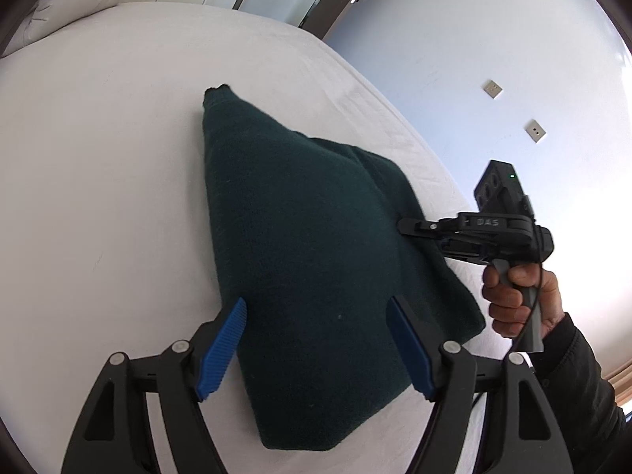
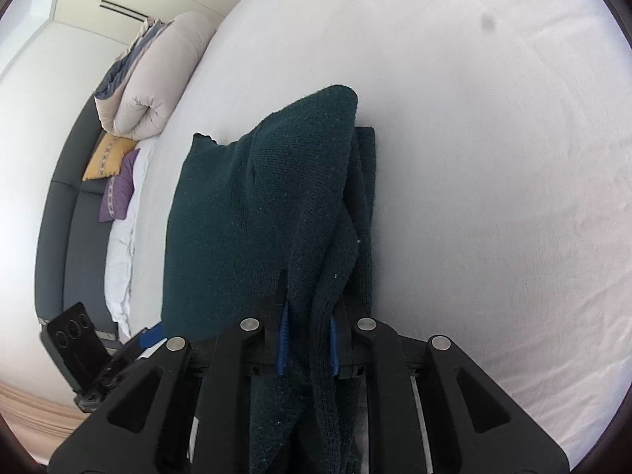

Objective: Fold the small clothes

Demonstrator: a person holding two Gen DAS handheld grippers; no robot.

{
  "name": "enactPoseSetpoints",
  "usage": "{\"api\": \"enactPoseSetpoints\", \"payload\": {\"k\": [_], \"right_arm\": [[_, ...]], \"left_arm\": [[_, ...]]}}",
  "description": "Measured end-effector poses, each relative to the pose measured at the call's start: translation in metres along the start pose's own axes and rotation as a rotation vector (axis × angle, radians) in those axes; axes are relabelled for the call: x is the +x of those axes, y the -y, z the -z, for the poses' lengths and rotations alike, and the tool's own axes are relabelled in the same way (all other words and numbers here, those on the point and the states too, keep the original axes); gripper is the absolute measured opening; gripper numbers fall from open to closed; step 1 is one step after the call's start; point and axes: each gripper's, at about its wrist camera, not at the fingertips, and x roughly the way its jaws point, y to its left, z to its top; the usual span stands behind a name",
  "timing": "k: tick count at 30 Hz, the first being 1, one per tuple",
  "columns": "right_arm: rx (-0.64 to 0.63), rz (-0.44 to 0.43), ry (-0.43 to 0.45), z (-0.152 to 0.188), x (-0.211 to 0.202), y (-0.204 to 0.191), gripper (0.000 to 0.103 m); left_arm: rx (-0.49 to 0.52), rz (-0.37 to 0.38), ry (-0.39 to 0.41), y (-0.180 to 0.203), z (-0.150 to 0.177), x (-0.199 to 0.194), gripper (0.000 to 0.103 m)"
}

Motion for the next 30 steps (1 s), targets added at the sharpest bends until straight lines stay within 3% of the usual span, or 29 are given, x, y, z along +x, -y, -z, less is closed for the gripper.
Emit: {"api": "enactPoseSetpoints", "payload": {"k": [2,5,8,10,12,15,19,22,23,25,27,28,29,30], "right_arm": [[0.038,0.013,0.019,0.005,-0.012,0.007,0.022],[-0.02,0.086,0.144,0.017,-0.049,-0.006,0.022],[-0.078,-0.019,0.187,0.035,-0.077,-0.025,0.022],[-0.14,-0.048,0.164,0.051,-0.075,-0.04,0.022],[-0.18,-0.047,0.108,0.067,-0.061,-0.047,0.022],[-0.182,0.062,0.037,0.082,-0.031,-0.037,0.022],[-0.108,-0.006,0.069,0.089,-0.033,-0.006,0.019],[-0.099,-0.022,0.098,0.092,-0.046,-0.002,0.022],[-0.105,-0.018,0.114,0.092,-0.052,-0.004,0.022],[-0.113,-0.001,0.156,0.086,-0.062,-0.007,0.022],[-0.094,-0.011,0.181,0.075,-0.072,-0.005,0.027],[-0.08,-0.009,0.191,0.069,-0.073,-0.006,0.039],[-0.065,0.002,0.194,0.064,-0.073,-0.006,0.062],[-0.05,0.011,0.193,0.058,-0.069,-0.007,0.068]], "left_arm": [[-0.014,0.006,0.01,-0.005,0.001,-0.003,0.074],[0.023,-0.011,0.06,-0.002,0.001,-0.016,0.075],[0.098,-0.046,0.076,0.011,-0.002,-0.017,0.071],[0.145,-0.054,0.07,0.022,-0.004,-0.011,0.059],[0.188,-0.083,0.048,0.029,-0.003,0.0,0.056],[0.228,-0.131,-0.044,0.034,0.0,0.029,0.054],[0.266,-0.159,-0.047,0.043,0.002,0.036,0.054],[0.247,-0.132,-0.013,0.041,0.001,0.019,0.055],[0.217,-0.104,0.019,0.036,-0.002,0.009,0.057],[0.148,-0.083,0.089,0.025,-0.011,-0.008,0.072],[0.09,-0.093,0.129,0.011,-0.019,-0.015,0.084],[0.068,-0.092,0.109,0.004,-0.022,-0.012,0.084],[0.048,-0.089,0.064,-0.003,-0.025,-0.003,0.084],[0.031,-0.092,0.008,-0.009,-0.027,0.008,0.084]]}}
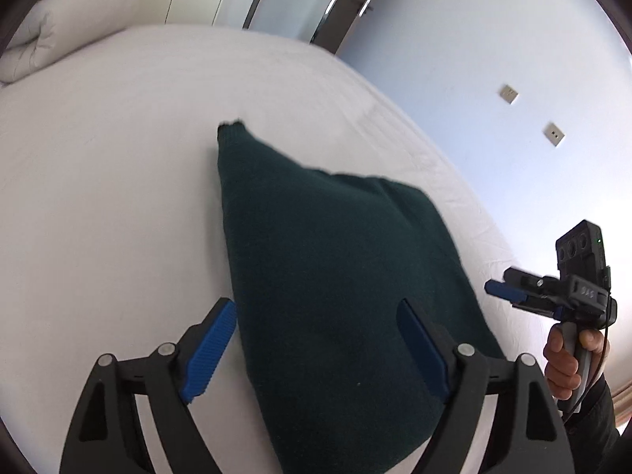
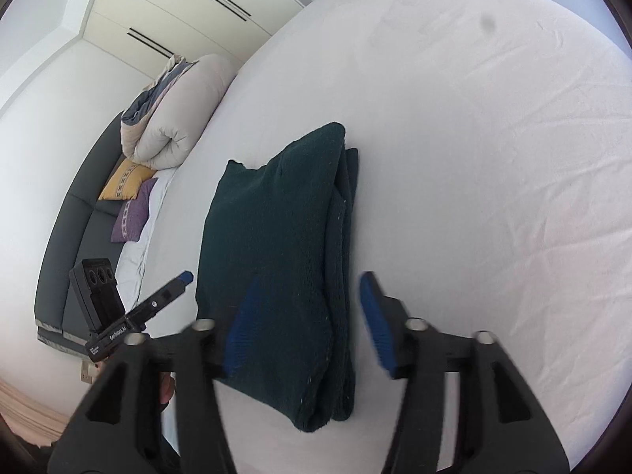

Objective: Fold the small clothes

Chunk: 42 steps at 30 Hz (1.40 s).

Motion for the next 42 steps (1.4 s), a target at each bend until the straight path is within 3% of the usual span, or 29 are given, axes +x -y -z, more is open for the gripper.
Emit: {"api": "enactPoseSetpoints", "payload": {"k": [3,6,8,9,10,11,18,22,24,31,37,42], "right_arm": [[0.013,0.035,-0.03,-0.014,0.021,-0.001,0.069],[0.028,0.048,-0.118,-0.021,0.054,0.0,0.065],[0.014,0.086,-0.158,-0.024,0.075,-0.002,0.052],[0.021,0.085,-0.156,-0.027,0.084,-0.003,0.052],[0.031,0.069,-0.153,-0.031,0.086,-0.004,0.045],[0.041,0.058,-0.16,-0.034,0.09,-0.004,0.038],[-0.029,0.162,-0.167,-0.042,0.107,-0.027,0.024],[-0.114,0.251,-0.11,-0.03,0.09,-0.062,0.02],[-0.146,0.243,-0.09,-0.024,0.081,-0.084,0.02],[-0.237,0.133,-0.069,0.022,0.034,-0.167,0.02],[-0.29,0.057,-0.132,0.094,0.024,-0.22,0.02],[-0.272,0.026,-0.192,0.163,0.038,-0.234,0.02]], "left_arm": [[-0.061,0.031,-0.096,-0.014,0.0,0.025,0.084],[-0.129,0.081,-0.123,-0.021,-0.001,0.036,0.084],[-0.131,0.07,-0.141,-0.017,-0.006,0.041,0.084],[-0.135,0.069,-0.148,-0.016,-0.008,0.043,0.084],[-0.146,0.073,-0.158,-0.016,-0.01,0.047,0.084],[-0.159,0.075,-0.17,-0.017,-0.013,0.05,0.082],[-0.158,0.05,-0.172,-0.007,-0.015,0.041,0.05],[-0.15,0.039,-0.157,0.001,-0.013,0.021,0.043],[-0.128,0.024,-0.142,0.009,-0.01,0.001,0.042],[-0.082,0.018,-0.069,0.006,0.02,-0.098,0.043],[-0.082,-0.012,-0.067,-0.012,0.087,-0.168,0.043],[-0.099,-0.052,-0.101,-0.025,0.151,-0.187,0.043]]}}
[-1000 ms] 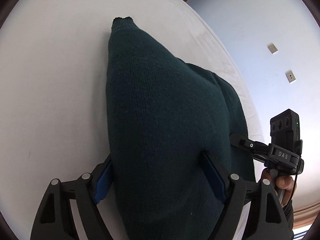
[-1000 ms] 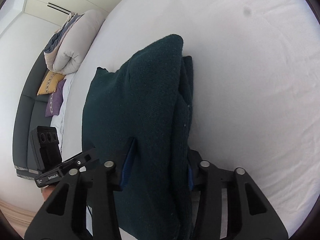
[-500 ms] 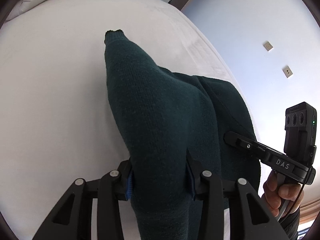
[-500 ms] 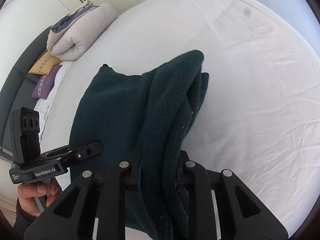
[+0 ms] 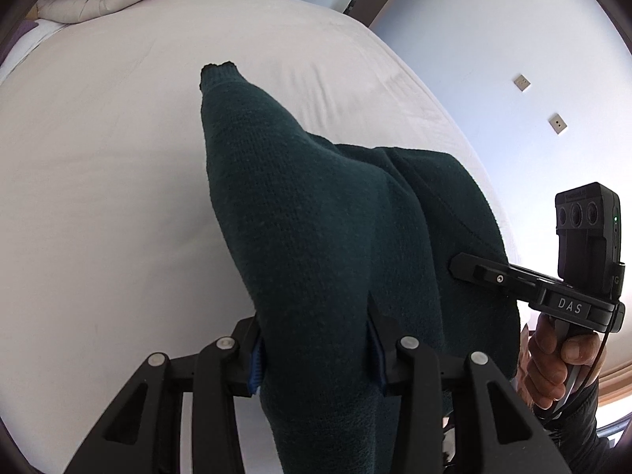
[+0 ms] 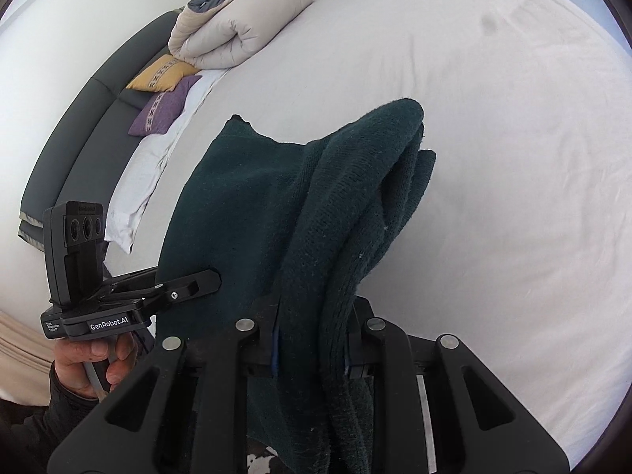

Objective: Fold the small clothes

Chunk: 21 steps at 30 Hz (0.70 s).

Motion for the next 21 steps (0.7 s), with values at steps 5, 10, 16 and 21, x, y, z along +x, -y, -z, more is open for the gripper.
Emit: {"api": "enactPoseSetpoints", "payload": {"k": [5,10,16,21], "right_arm": [[0.05,0.014,-0.067,0.06,0.043,0.006,0.021],[0.184,-0.047,-0.037,0.095,0.06,0.055,0.03],[0.224,-0.029,0.012,0.108,0.037,0.063,0.041],[0.179,0.092,0.089,0.094,-0.031,0.064,0.043]], "left_arm": [[-0.064,0.003,-0.069,-0.032,0.044,0.036,0.047],[-0.098,0.021,-0.019,-0.041,0.053,0.05,0.065],[-0.078,-0.057,0.014,-0.029,0.05,0.042,0.077],[0.003,-0.217,0.155,-0.014,0.056,-0.011,0.075]]}}
